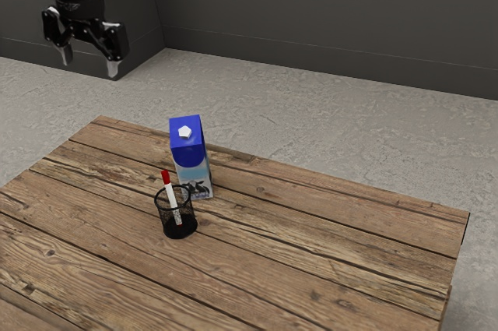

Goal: Take the marker out of the pen holder and place it to the left of the pen holder.

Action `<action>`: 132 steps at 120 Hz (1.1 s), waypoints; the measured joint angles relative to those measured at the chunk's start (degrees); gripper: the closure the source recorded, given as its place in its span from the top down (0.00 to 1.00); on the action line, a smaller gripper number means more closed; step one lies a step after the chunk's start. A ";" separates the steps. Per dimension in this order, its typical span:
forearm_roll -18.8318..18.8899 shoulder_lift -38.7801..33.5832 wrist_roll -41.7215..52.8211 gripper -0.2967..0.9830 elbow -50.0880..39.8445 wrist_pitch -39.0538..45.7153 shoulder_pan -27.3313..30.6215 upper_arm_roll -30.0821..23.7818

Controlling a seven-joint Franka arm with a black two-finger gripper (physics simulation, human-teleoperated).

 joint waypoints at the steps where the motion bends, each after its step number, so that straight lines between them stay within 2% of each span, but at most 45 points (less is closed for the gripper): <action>1: 0.00 -0.01 -0.04 0.77 -0.16 0.03 -0.10 -0.01; 14: 0.05 -0.32 -0.51 0.77 -2.23 0.39 -0.92 -0.18; 32: 0.01 -4.39 -1.60 0.77 -14.81 6.43 -0.69 -0.69; 50: -3.77 -4.71 -4.98 0.77 -25.05 15.32 -1.27 -1.44; 69: -5.57 -1.80 -7.78 0.77 -30.55 25.15 -1.24 -1.43; 103: -7.36 6.72 -8.25 0.77 -31.69 38.59 1.04 0.09; 132: -8.53 13.03 -4.96 0.77 -27.88 43.61 7.00 -1.76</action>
